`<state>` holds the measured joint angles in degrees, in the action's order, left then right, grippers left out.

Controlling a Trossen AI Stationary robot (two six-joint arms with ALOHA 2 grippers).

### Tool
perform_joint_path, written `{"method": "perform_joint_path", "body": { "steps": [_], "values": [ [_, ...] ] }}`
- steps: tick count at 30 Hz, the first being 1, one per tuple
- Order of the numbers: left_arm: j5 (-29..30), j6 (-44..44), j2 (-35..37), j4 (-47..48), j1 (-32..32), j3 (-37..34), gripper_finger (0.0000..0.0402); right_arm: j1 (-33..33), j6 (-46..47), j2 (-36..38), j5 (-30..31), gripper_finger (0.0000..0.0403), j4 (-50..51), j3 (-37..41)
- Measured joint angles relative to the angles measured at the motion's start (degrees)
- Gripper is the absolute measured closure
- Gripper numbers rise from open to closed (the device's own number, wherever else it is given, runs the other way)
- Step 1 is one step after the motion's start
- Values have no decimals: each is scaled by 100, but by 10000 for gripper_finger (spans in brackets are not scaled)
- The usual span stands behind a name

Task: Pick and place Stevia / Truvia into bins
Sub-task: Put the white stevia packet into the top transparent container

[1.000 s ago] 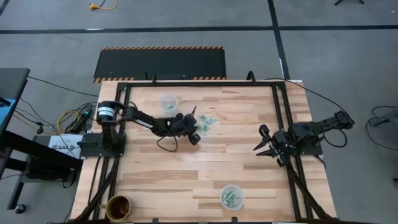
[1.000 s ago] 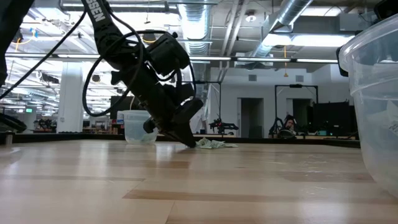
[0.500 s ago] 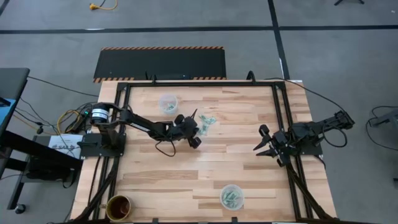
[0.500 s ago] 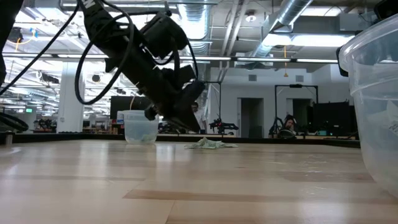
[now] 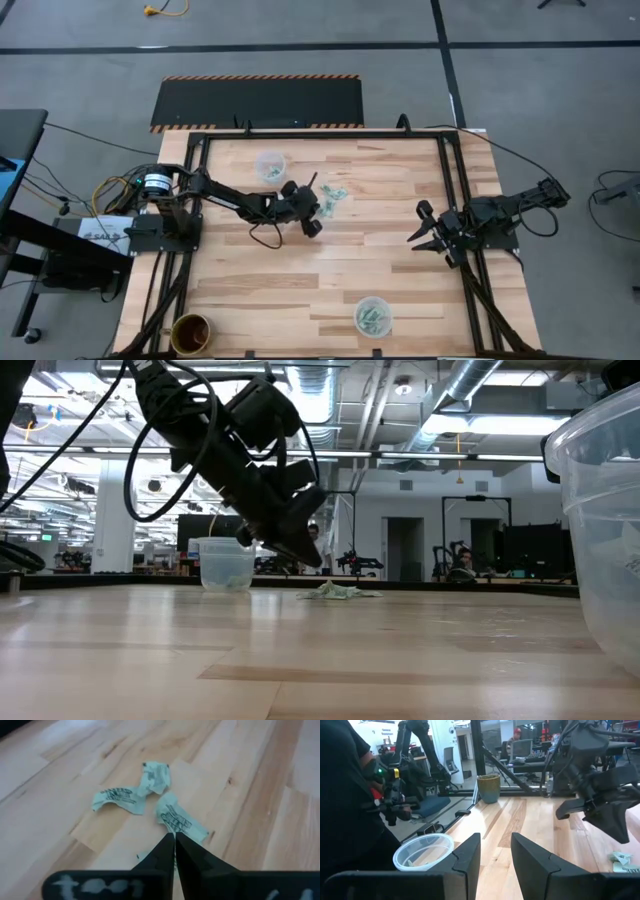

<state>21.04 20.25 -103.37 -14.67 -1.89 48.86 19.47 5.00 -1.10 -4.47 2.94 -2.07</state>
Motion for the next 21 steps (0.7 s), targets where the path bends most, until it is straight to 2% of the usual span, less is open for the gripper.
{"method": "perform_joint_path", "body": {
  "steps": [10,13,21],
  "values": [
    [-130,-193,-46,338,-2,0,320,1,2,0,0,300,0,2],
    [-323,-345,-115,324,-15,0,300,0,1,0,0,300,0,0],
    [-432,-513,-186,323,-63,0,276,1,1,-1,0,300,0,0]
  ]
}}
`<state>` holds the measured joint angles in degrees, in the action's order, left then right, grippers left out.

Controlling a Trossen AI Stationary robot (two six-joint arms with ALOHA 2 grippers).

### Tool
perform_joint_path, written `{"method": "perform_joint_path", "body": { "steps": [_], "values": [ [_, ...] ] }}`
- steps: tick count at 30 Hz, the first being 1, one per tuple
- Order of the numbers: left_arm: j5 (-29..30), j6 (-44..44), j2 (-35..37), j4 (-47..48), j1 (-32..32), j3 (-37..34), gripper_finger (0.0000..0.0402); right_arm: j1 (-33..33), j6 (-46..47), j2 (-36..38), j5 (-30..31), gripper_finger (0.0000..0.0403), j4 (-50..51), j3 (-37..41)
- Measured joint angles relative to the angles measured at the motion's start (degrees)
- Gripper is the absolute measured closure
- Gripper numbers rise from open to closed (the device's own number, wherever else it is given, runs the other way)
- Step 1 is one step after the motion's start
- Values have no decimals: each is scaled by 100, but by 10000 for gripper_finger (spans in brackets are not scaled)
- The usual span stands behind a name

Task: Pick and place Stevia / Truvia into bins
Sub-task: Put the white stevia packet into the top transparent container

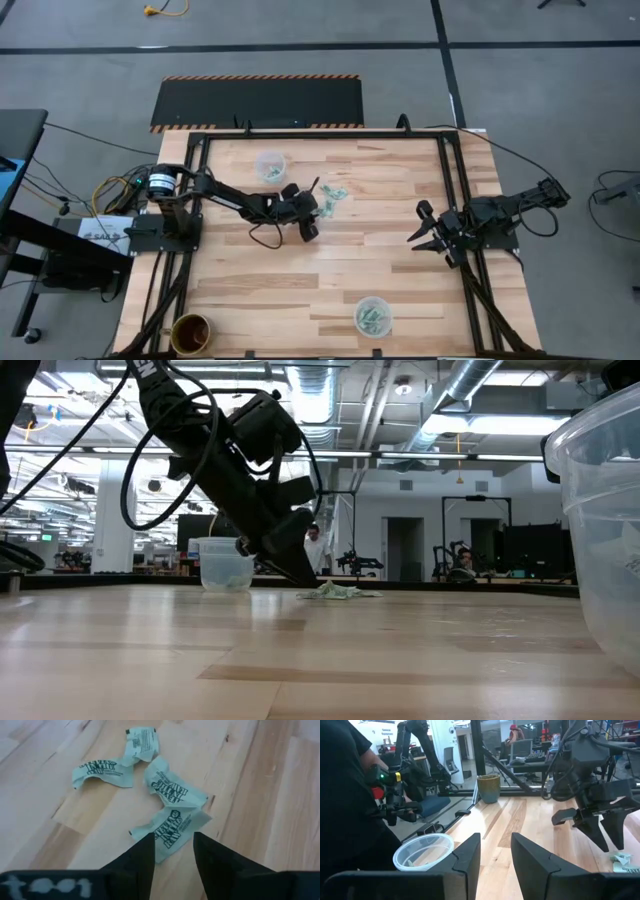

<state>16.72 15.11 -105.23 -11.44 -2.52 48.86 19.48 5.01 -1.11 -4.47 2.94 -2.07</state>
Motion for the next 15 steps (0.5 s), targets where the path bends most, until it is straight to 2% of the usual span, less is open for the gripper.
{"method": "perform_joint_path", "body": {
  "steps": [9,15],
  "values": [
    [-345,-125,-277,-77,-145,44,276,0,-1,-2,0,300,-2,0],
    [-339,-88,-435,-247,-133,50,276,-2,1,-4,0,300,2,0]
  ]
}}
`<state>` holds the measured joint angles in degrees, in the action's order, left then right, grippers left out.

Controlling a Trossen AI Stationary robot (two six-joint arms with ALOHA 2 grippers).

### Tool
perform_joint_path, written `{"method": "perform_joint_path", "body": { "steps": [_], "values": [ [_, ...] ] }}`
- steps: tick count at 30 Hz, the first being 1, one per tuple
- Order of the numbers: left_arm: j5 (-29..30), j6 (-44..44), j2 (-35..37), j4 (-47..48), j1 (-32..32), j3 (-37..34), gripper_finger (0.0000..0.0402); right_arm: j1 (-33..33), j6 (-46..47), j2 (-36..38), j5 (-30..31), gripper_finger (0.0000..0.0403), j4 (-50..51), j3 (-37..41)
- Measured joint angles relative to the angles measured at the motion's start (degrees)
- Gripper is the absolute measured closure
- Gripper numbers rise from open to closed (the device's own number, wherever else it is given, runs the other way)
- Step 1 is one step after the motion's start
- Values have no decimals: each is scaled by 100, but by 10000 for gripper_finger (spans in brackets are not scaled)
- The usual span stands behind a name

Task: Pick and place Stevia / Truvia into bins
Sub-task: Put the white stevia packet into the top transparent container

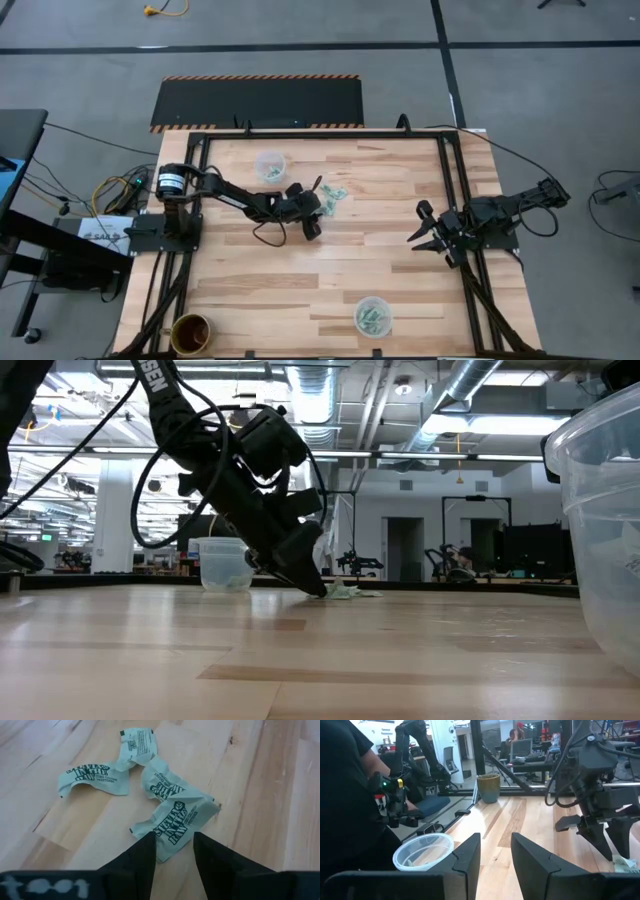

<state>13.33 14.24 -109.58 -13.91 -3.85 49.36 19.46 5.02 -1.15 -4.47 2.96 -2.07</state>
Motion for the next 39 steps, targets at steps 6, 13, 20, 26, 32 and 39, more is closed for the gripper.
{"method": "perform_joint_path", "body": {
  "steps": [6,13,20,26,32,39],
  "values": [
    [50,132,4,23,9,-2,292,1,-1,2,0,300,-2,0],
    [56,183,4,36,13,-9,389,2,-2,3,0,300,-2,0],
    [-3,383,41,74,37,-20,400,2,-2,2,0,300,-2,0],
    [-65,308,162,148,111,-29,401,2,-1,2,0,300,-3,0],
    [-71,283,170,214,124,-31,401,1,0,2,0,300,-2,0],
    [149,281,379,307,233,-52,401,0,-2,2,0,300,-2,0]
  ]
}}
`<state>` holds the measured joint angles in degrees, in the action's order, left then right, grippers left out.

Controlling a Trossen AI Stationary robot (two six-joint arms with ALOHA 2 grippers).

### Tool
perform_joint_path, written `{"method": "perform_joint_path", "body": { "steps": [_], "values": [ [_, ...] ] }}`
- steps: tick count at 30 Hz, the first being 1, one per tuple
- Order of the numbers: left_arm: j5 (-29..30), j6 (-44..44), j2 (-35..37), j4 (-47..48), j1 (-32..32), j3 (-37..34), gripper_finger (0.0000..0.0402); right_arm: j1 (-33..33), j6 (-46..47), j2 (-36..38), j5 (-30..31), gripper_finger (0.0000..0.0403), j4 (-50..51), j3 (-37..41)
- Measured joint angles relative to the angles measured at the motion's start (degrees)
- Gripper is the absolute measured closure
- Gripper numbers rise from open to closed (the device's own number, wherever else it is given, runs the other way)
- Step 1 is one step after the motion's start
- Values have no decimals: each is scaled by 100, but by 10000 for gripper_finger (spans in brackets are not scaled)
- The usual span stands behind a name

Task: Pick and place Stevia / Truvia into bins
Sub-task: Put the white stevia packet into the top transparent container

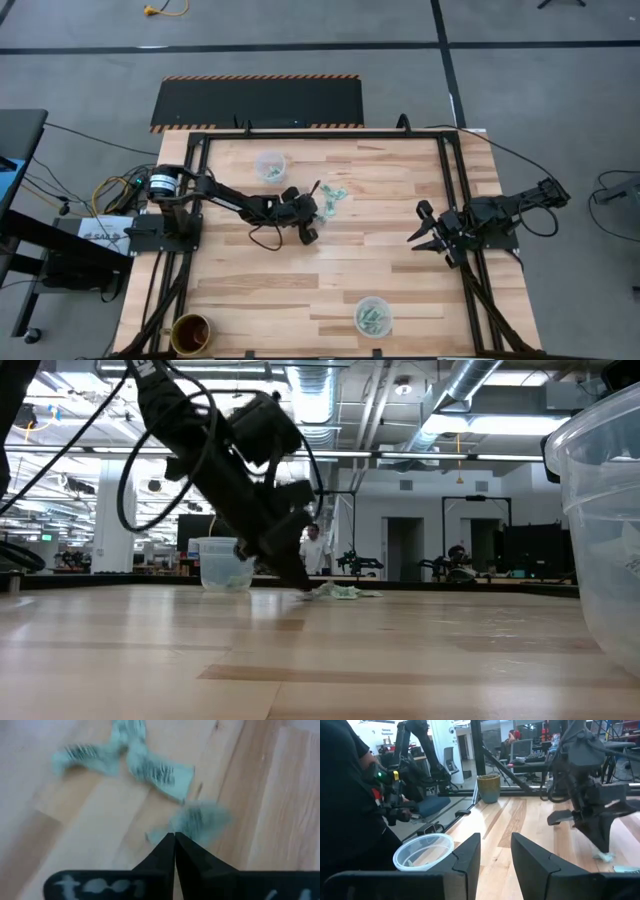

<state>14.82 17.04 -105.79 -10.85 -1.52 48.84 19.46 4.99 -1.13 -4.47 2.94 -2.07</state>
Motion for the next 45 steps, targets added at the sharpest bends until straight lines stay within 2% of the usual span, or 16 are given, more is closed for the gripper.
{"method": "perform_joint_path", "body": {
  "steps": [5,9,20,24,35,40,45],
  "values": [
    [342,-168,478,-131,24,14,401,2,0,1,0,300,0,0],
    [391,-441,813,-134,-14,20,401,2,2,2,0,300,0,0],
    [-394,-624,899,329,-146,17,397,2,0,0,0,300,0,0],
    [-408,-659,899,405,-145,20,371,2,0,2,0,300,0,0],
    [-548,-831,899,622,-148,20,260,1,1,0,0,300,0,0],
    [-660,-831,898,622,-148,20,236,2,0,2,0,300,0,0],
    [-883,-717,555,409,-149,30,232,1,0,1,0,300,0,0]
  ]
}}
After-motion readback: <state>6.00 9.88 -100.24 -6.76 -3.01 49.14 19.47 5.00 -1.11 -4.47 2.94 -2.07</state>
